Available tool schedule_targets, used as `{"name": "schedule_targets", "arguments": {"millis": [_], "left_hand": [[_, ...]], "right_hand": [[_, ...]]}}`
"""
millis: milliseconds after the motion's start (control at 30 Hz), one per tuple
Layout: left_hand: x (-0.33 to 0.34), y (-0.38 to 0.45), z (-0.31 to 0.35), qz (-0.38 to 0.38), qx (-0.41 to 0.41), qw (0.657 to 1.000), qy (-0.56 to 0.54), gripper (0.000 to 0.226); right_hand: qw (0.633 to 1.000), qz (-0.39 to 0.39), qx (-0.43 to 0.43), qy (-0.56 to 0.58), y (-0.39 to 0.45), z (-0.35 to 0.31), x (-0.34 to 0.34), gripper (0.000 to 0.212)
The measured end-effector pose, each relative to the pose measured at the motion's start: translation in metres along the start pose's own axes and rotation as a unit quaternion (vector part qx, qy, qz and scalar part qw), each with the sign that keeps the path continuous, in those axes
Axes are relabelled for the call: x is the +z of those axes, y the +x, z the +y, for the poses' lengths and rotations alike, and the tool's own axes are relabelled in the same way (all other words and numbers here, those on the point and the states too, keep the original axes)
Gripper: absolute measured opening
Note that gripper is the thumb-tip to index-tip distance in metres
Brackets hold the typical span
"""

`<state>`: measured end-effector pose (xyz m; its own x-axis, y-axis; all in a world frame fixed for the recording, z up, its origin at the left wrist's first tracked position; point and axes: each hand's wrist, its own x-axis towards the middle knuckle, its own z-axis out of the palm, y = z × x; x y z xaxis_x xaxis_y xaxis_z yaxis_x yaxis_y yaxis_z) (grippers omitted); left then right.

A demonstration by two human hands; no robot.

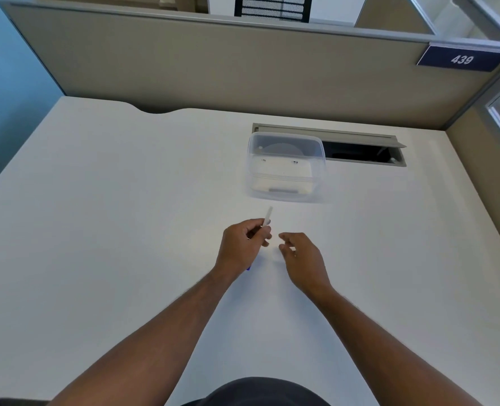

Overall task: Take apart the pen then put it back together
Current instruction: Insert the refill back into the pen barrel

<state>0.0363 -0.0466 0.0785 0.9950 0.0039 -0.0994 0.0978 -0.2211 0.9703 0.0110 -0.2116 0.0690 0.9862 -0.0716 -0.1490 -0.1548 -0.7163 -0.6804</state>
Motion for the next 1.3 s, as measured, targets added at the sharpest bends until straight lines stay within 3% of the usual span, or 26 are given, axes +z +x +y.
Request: {"name": "schedule_targets", "arguments": {"millis": [267,567,800,1100,1300], "left_hand": [[-0.041,0.020,-0.006,0.089,-0.009,0.996,-0.004,0.017],[-0.060,0.022,-0.016,0.122,-0.029,0.992,0.007,0.021],[-0.057,0.018,-0.019,0.126,-0.041,0.991,0.014,0.022],[-0.056,0.015,-0.021,0.118,-0.040,0.992,0.022,0.018],[-0.055,0.015,-0.023,0.119,-0.044,0.992,0.019,0.017]], "right_hand": [[0.989,-0.071,-0.092,-0.092,0.003,-0.003,0.032,0.036],[0.972,-0.101,-0.164,-0.136,0.016,-0.014,0.050,0.046],[0.975,-0.100,-0.128,-0.149,0.033,-0.029,0.062,0.040],[0.960,-0.099,-0.155,-0.211,0.033,-0.041,0.068,0.011],[0.952,-0.101,-0.175,-0.230,0.029,-0.036,0.064,0.024]]}}
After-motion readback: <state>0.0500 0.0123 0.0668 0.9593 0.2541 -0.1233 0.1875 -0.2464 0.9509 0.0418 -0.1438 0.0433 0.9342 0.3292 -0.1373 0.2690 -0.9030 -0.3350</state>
